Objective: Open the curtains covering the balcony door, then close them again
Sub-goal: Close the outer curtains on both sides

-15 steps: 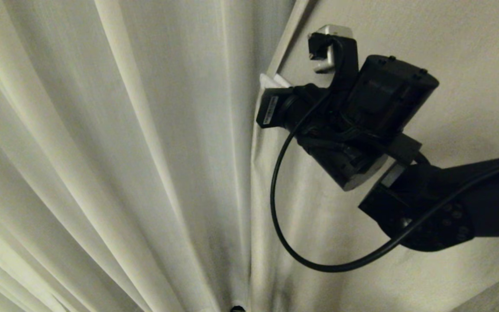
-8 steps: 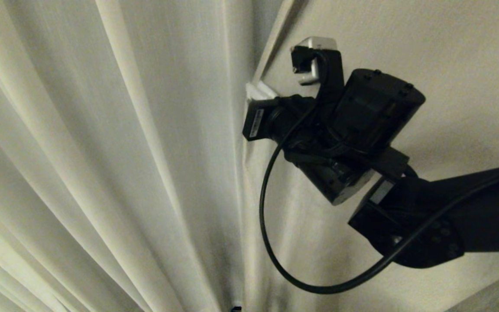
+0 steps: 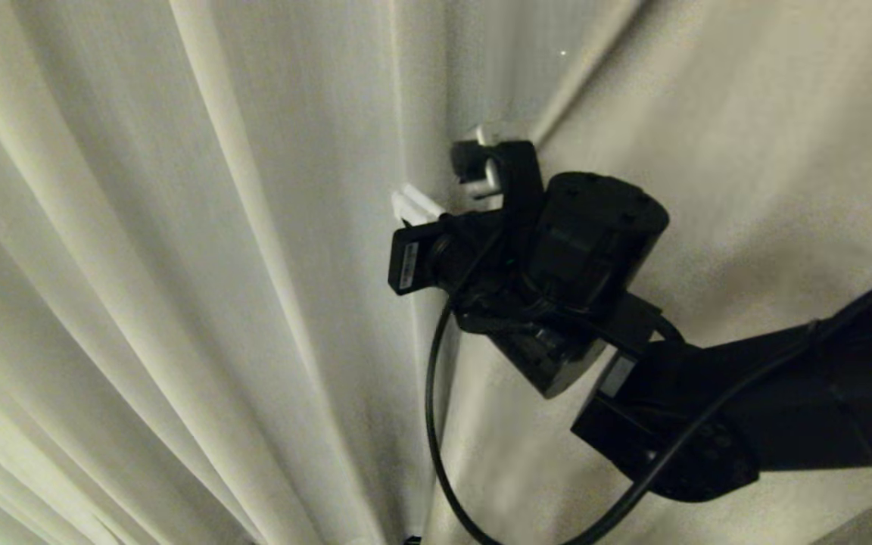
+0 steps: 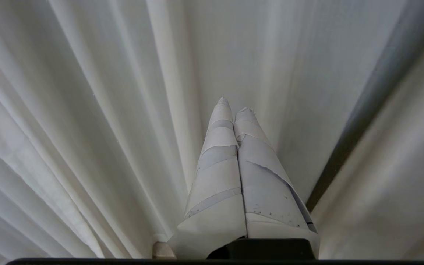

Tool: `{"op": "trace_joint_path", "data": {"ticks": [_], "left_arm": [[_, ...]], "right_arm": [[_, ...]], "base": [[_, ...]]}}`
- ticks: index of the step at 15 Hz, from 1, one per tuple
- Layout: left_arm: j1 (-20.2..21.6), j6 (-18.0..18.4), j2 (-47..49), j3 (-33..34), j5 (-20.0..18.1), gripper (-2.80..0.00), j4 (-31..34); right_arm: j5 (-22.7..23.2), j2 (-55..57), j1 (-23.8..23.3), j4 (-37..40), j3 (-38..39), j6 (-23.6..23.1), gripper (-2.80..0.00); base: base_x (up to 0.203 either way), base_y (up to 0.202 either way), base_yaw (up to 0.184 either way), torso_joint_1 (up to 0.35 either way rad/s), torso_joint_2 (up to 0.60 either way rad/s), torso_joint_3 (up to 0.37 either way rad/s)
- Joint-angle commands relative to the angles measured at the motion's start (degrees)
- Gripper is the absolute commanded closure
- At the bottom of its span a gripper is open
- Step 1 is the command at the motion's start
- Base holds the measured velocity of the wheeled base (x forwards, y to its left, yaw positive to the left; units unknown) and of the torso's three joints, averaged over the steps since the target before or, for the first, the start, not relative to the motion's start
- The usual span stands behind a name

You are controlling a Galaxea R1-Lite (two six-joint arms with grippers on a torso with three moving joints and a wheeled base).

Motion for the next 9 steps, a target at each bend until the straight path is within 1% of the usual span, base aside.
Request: {"op": "trace_joint_path", "data": {"ticks": [1,7,9], "left_arm": [[0.0,0.0,0.0,0.0,0.0,0.0,0.0],[0.0,0.1,0.0,0.0,0.0,0.0,0.0],[0.0,0.0,0.0,0.0,0.0,0.0,0.0]], "right_arm": [[-0.2,0.1,0.0,-0.8,-0.1,0.0,0.0],[-0.2,-1.5,-0.2,-0.8,0.8,0.1,0.0],[-0.2,-3.6,-1.5,-0.6,2.8,0.1,0.0]], "base": [[0.0,0.0,0.0,0.0,0.0,0.0],[0.0,0.0,0.0,0.0,0.0,0.0],[0.0,0.0,0.0,0.0,0.0,0.0]]}}
